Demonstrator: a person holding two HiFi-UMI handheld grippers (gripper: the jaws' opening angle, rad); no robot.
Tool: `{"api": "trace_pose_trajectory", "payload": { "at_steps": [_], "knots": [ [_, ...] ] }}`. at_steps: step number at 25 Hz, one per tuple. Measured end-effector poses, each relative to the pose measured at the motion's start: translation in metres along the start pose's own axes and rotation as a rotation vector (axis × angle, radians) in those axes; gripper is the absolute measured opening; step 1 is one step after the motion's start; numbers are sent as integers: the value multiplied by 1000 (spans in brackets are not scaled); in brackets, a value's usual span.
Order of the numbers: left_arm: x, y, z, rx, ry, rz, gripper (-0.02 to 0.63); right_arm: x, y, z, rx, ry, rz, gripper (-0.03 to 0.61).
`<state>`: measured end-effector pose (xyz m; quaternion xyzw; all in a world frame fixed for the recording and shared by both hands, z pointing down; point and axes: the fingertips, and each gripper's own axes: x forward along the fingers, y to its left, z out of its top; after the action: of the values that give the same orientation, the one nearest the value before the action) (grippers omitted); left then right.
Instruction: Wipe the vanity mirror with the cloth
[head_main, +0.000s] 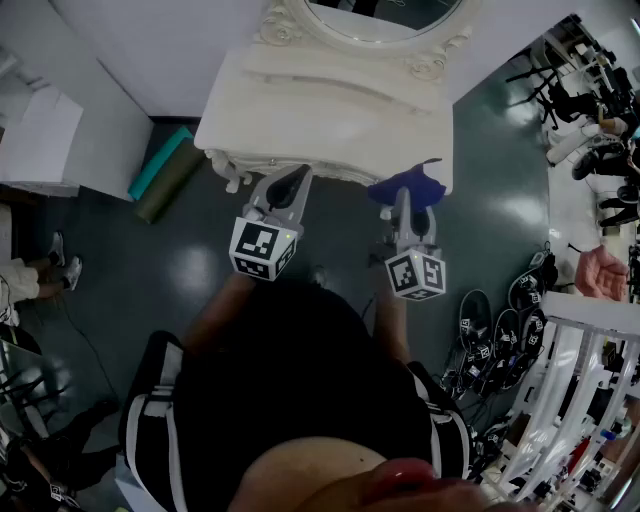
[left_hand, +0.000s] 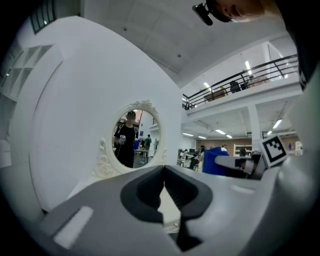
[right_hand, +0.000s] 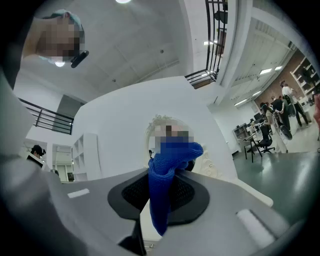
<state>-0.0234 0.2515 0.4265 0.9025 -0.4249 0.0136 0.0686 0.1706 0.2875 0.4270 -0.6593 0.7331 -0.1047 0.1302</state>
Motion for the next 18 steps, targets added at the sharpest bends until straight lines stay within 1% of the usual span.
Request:
{"api": "trace_pose_trajectory", "payload": {
  "at_steps": [8, 15, 18],
  "knots": [
    [-5, 6, -2, -11, 5, 3, 11, 4, 9, -3, -10, 12, 9, 69],
    [-14, 14, -4, -24, 9, 3, 11, 4, 17, -3, 9, -6, 9, 71],
    [-16, 22, -3, -30, 5, 1, 11, 7, 23, -4, -4, -4, 8, 71]
  ]
}}
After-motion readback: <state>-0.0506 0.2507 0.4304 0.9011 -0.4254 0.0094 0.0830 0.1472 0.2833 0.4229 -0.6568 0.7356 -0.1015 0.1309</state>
